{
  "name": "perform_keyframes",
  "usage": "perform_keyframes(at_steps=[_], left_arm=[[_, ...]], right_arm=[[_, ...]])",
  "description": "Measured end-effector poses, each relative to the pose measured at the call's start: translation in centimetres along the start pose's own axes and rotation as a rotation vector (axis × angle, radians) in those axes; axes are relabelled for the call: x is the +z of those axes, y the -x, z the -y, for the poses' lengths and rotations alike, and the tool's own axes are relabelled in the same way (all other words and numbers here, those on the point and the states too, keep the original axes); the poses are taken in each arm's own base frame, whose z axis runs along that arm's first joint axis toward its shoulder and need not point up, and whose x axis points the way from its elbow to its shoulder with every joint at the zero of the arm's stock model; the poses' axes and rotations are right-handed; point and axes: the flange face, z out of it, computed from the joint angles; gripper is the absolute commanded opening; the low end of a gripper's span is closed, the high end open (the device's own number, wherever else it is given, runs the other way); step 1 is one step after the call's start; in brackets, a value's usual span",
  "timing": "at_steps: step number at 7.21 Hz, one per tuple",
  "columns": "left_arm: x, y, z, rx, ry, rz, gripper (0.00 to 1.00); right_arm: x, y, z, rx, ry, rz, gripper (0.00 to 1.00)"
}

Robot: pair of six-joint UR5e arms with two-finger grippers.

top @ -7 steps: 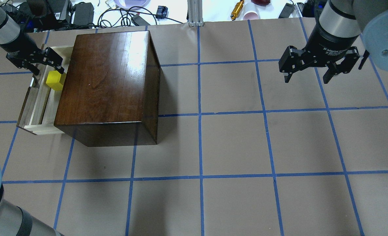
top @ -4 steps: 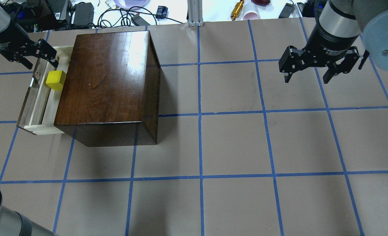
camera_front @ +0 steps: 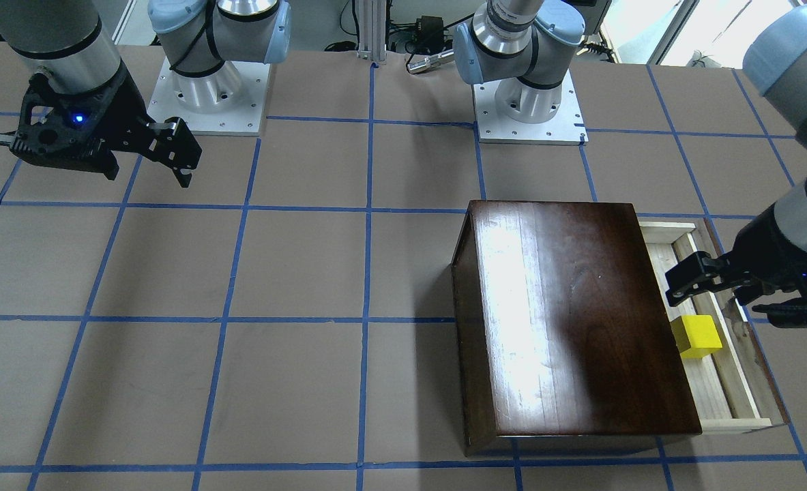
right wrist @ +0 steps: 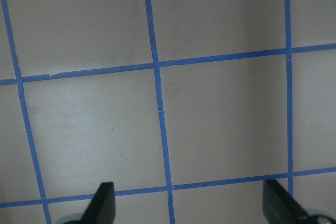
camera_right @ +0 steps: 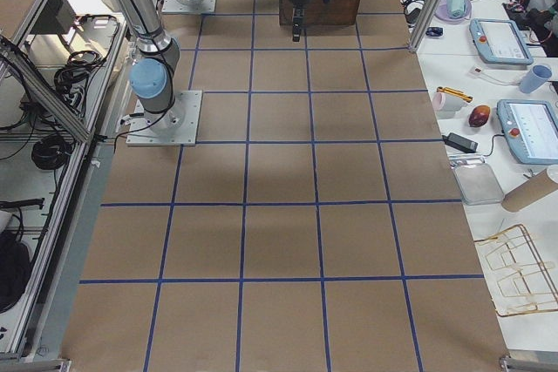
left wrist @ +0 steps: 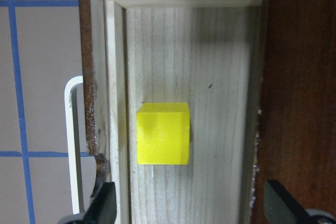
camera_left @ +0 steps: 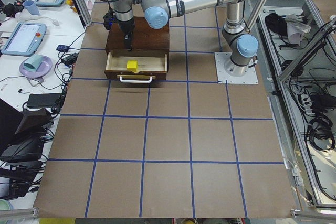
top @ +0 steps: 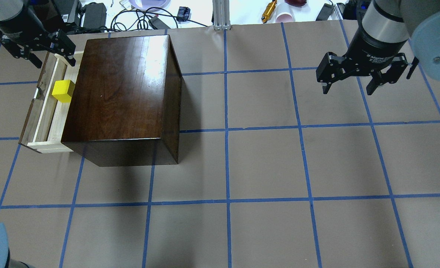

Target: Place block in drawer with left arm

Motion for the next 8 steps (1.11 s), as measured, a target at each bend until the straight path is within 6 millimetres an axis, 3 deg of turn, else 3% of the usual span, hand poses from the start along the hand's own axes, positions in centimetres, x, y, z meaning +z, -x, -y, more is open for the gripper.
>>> perform_keyframes(at_steps=[2, 4, 8], left_arm=[[-1.3, -5.8, -0.9, -0.06, -0.016, 0.004, 1.0], [-2.0, -11.0, -3.0, -0.056, -0.016, -0.003, 1.0], [-2.2, -13.7, -8.4, -0.027, 0.013, -0.023, 1.0]], right_arm=[[0.0, 0.0, 0.0, 0.0, 0.0, 0.0, 1.0], [0.0, 0.0, 0.0, 0.0, 0.0, 0.0, 1.0], [0.0, 0.0, 0.0, 0.0, 0.0, 0.0, 1.0]])
